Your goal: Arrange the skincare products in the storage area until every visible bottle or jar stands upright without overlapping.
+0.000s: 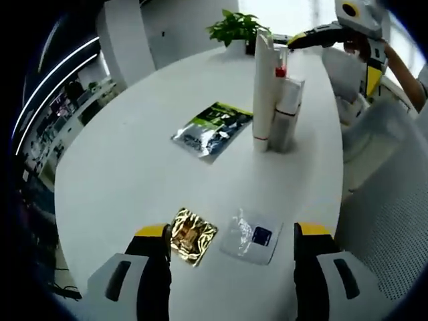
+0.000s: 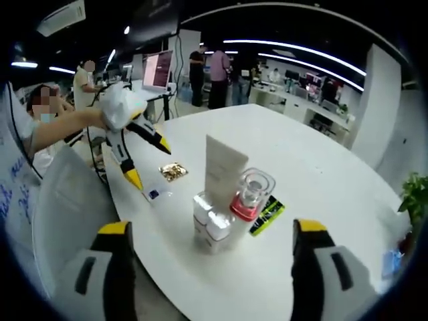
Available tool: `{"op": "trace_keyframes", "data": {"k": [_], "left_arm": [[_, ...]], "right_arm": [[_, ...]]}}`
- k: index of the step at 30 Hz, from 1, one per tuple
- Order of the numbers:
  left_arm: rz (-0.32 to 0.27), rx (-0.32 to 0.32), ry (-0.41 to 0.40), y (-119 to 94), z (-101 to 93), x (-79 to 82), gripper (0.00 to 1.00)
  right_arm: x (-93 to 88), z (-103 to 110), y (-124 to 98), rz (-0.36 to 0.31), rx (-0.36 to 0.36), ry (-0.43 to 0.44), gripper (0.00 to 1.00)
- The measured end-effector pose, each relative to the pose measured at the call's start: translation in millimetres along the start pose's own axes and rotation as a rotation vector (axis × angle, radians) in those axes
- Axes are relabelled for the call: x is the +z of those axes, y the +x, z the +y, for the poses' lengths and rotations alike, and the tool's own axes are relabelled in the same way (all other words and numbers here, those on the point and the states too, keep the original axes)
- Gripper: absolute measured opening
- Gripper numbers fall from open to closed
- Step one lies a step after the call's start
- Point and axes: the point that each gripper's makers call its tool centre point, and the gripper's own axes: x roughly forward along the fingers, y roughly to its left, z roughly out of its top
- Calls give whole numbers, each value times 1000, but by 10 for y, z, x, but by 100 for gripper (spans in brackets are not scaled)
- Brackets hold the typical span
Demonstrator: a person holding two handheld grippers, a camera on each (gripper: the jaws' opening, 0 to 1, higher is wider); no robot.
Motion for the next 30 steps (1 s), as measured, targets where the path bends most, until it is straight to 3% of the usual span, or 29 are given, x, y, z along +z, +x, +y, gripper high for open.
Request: {"op": "trace_keyframes", "data": {"k": [12,30], "left_arm": [[65,8,30,240,99,-104,68],[112,-51,-4,377,113,-257,62]], "right_arm": [[-74,-12,-2,21,-4,9,100],[-101,-27,9,38,0,5,100]]}}
